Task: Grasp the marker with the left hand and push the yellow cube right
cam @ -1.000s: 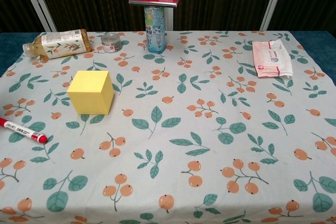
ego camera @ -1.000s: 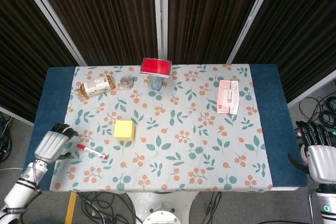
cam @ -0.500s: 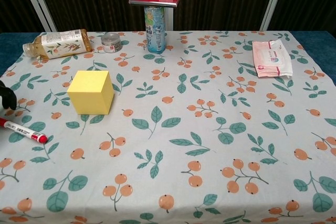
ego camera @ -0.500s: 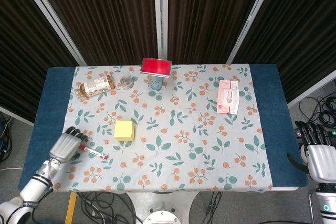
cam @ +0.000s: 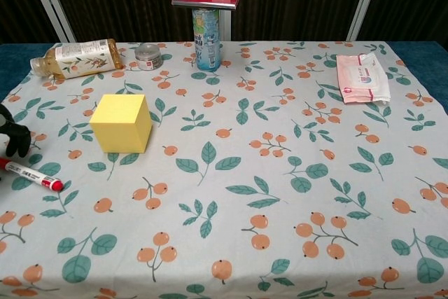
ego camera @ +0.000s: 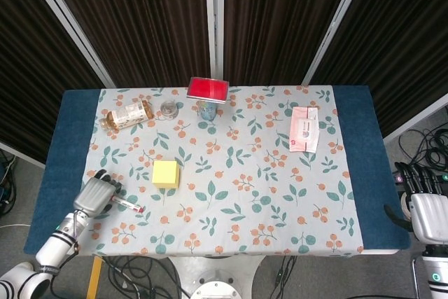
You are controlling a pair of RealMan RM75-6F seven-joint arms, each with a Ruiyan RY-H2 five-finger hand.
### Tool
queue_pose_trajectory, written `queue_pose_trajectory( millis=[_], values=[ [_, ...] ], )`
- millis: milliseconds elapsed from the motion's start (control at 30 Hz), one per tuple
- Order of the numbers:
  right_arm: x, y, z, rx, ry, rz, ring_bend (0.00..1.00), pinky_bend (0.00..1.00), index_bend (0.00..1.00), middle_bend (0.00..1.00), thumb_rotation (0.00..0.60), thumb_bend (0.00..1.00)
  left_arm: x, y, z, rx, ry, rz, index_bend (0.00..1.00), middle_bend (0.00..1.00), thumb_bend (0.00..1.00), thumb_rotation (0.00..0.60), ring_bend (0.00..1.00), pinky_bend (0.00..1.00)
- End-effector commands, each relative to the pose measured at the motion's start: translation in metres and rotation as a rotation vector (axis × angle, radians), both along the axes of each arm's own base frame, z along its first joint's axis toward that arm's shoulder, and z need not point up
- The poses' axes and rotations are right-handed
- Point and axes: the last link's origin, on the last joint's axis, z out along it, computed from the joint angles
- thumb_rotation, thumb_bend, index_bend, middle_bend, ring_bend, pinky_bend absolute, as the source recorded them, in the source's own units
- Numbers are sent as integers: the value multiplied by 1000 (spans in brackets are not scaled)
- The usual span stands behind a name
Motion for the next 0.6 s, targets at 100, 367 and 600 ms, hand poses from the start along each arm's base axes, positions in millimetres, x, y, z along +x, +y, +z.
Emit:
queue_pose_trajectory(
  millis=[100,367,600],
  values=[
    [-1,-1,0,1,-4,-3,0,6,0,100,600,145,4,1,-3,-9,3,-7,510,587,307,600,355,201],
    [-4,0,0,0,-10,-10,0,5,0,100,600,146,9,1,-7,-28,17,-19,524,587,345,600,356,201],
    [-6,0,-1,3,-16,-14,0,6,0,103,600,146,11,0,-10,-39,19,-21,538,599,347,600,384,283]
  ],
)
